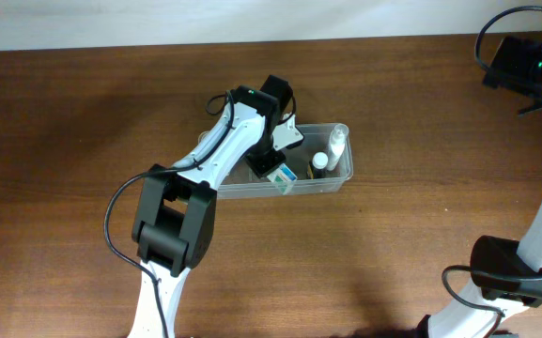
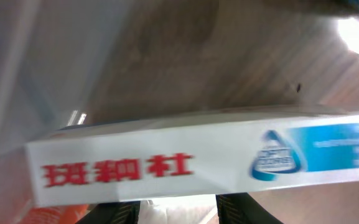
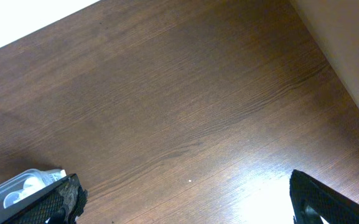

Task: Pack container
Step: 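Push the box down into the container with the left gripper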

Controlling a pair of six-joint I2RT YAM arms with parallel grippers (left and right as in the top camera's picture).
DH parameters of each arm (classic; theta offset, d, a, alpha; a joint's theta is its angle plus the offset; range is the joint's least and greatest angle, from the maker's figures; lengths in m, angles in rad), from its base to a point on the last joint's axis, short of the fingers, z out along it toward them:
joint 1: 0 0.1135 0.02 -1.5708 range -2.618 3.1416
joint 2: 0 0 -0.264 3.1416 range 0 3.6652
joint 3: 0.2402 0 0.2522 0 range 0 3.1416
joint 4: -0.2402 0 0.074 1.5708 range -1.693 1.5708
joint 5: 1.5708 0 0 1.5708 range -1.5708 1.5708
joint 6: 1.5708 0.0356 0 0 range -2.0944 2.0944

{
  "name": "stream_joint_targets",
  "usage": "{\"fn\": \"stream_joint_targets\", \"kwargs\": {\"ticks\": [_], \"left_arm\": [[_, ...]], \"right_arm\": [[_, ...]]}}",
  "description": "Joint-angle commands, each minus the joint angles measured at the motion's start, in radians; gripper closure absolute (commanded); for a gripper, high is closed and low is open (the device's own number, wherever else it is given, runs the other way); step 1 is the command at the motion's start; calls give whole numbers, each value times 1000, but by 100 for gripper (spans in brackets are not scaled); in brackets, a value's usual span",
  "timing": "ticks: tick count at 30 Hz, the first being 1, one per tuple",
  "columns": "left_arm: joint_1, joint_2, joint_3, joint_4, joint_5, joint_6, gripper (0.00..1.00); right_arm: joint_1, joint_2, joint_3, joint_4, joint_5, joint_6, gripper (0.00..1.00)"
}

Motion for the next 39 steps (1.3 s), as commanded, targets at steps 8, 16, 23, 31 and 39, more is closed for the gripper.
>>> {"fn": "stream_joint_targets", "kwargs": {"ticks": [8, 16, 23, 31, 39], "left_arm": [[-17, 11, 34, 25, 4, -17, 60], [-37, 10, 143, -31, 4, -16, 60], [-63, 10, 205, -62, 4, -16, 60], [-68, 13, 205, -34, 5, -16, 60], [-68, 47, 204, -32, 5, -16, 58]], "right_arm": [[-2, -17, 16, -6, 12, -7, 2], [-2, -17, 16, -6, 12, -7, 2], [-2, -17, 16, -6, 12, -7, 2], [-2, -17, 16, -6, 12, -7, 2], [-2, -17, 16, -6, 12, -7, 2]]}}
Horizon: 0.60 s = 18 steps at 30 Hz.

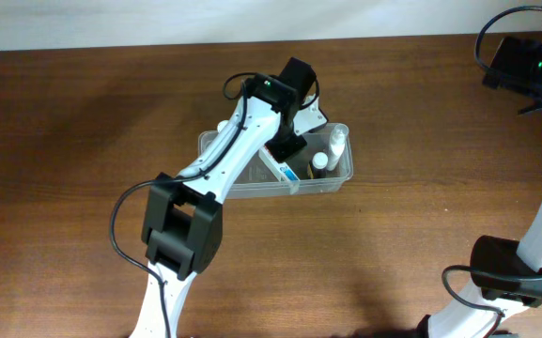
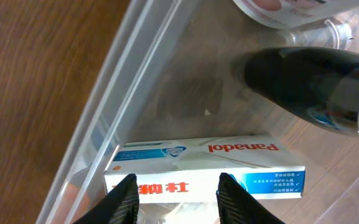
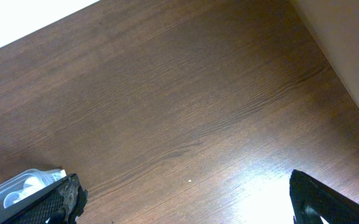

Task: Pack container
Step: 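Push the box down into the container with the left gripper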

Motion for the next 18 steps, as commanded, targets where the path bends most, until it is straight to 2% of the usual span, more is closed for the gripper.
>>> {"fn": "stream_joint_targets", "kwargs": {"ticks": [1, 10, 18], "left_arm": [[-1, 47, 19, -5, 4, -9, 58], [-2, 58, 19, -13, 4, -9, 59], [-2, 58, 19, -82, 4, -9, 59]], "right_arm": [[-2, -17, 16, -6, 12, -7, 2], [-2, -17, 16, -6, 12, -7, 2], [-2, -17, 16, -6, 12, -7, 2]]}}
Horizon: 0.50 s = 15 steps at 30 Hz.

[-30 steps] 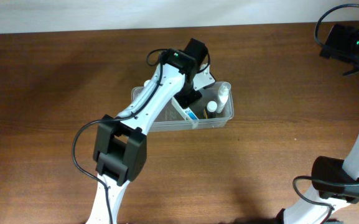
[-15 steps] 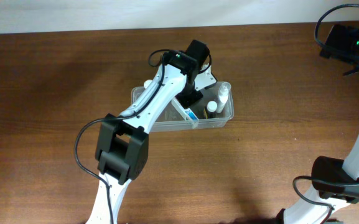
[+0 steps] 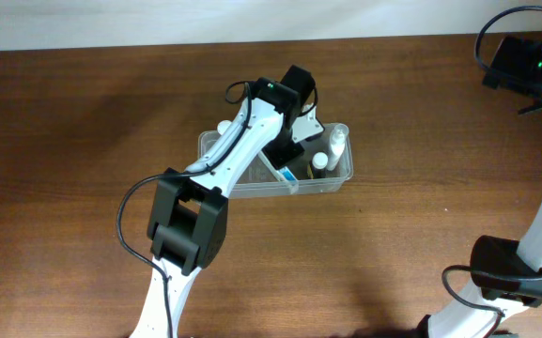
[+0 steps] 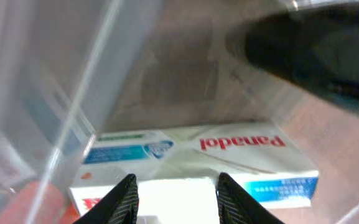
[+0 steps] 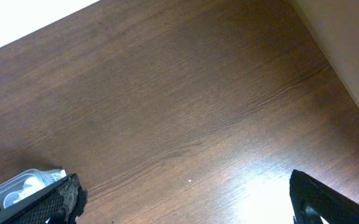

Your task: Pack container

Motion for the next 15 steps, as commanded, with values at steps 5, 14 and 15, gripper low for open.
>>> {"fn": "stream_joint_targets", "kwargs": {"ticks": [5, 14, 15], "left_arm": [[-2, 10, 13, -80, 5, -10, 59], [-2, 10, 13, -142, 5, -36, 59], [-2, 10, 13, -142, 5, -36, 59]], "right_arm": [[-2, -17, 16, -6, 12, -7, 2], [-2, -17, 16, -6, 12, -7, 2], [-2, -17, 16, -6, 12, -7, 2]]}}
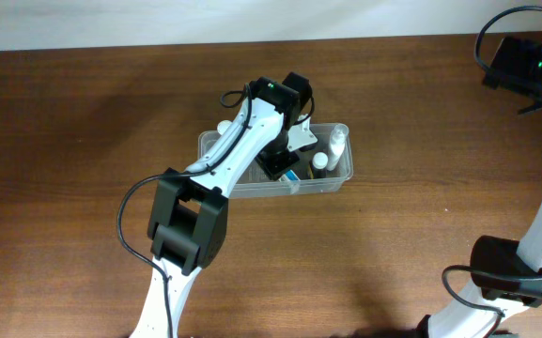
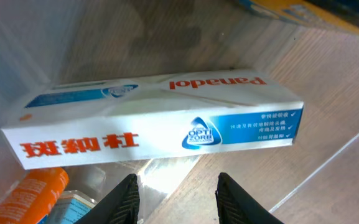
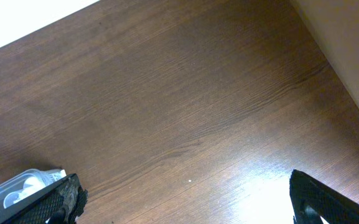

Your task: Pack container

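The clear plastic container [image 1: 338, 178] sits mid-table. In it a white and blue Panadol box [image 2: 154, 118] lies flat on its side. My left gripper [image 2: 182, 202] hangs inside the container just in front of the box, open, with nothing between its fingers. From overhead the left gripper [image 1: 281, 167] covers the container's middle. My right gripper [image 3: 185, 202] is open wide and empty, held high over the table's far right corner, with a corner of the container [image 3: 23, 182] at its left finger.
A white bottle [image 1: 336, 143] and a small capped bottle [image 1: 319, 161] stand at the container's right end. An orange item [image 2: 39, 193] lies beside the box at the left finger. The right arm's base [image 1: 505, 268] stands at the near right.
My left gripper has shifted a little toward the container's near wall and drawn back from the box, which now shows whole. The jaws stay open. The right arm has not moved.
The box filled the left wrist view, right at the fingers, with the arm over the container's left part. Then it lay on the container floor with the gripper open over the right part. The gripper then came close to the box, and now stands back from it.
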Controlling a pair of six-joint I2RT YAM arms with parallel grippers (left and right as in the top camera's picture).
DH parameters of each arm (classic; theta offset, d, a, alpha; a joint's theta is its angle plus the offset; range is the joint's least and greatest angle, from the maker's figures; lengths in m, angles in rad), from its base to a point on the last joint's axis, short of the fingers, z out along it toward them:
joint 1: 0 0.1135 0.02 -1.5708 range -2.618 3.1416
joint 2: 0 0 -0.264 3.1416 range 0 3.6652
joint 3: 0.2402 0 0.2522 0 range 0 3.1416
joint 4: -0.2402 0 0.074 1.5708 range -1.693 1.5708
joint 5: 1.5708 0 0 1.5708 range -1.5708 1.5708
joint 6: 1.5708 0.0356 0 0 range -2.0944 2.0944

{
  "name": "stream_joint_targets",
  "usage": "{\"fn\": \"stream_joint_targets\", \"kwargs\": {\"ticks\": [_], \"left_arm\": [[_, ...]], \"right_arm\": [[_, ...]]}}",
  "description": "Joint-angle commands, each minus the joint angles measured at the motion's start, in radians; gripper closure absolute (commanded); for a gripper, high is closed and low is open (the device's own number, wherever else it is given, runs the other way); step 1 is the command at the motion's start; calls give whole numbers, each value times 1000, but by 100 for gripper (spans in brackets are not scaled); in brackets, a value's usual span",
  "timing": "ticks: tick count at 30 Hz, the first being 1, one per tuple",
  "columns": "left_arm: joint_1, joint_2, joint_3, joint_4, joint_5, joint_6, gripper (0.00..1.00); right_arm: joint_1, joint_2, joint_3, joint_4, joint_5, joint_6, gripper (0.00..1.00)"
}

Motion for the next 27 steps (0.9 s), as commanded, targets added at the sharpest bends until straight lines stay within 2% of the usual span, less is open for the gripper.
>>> {"fn": "stream_joint_targets", "kwargs": {"ticks": [1, 4, 8, 10, 12, 15, 17, 22, 24, 27], "left_arm": [[-2, 10, 11, -3, 4, -17, 60], [-2, 10, 11, 14, 3, -17, 60], [-2, 10, 12, 45, 3, -17, 69], [-2, 10, 12, 53, 3, -17, 69], [-2, 10, 14, 56, 3, -17, 67], [-2, 10, 23, 56, -5, -37, 58], [-2, 10, 35, 56, -24, -70, 55], [-2, 10, 72, 65, -41, -166, 54], [-2, 10, 79, 80, -40, -240, 55], [-2, 10, 78, 93, -40, -422, 55]], "right_arm": [[-2, -17, 16, -6, 12, -6, 1], [-2, -17, 16, -6, 12, -6, 2], [-2, -16, 16, -6, 12, -6, 2], [-2, -16, 16, -6, 12, -6, 2], [-2, -16, 16, -6, 12, -6, 2], [-2, -16, 16, -6, 12, -6, 2], [-2, -16, 16, -6, 12, -6, 2], [-2, -17, 16, -6, 12, -6, 2], [-2, -17, 16, -6, 12, -6, 2], [-2, -16, 16, -6, 12, -6, 2]]}}
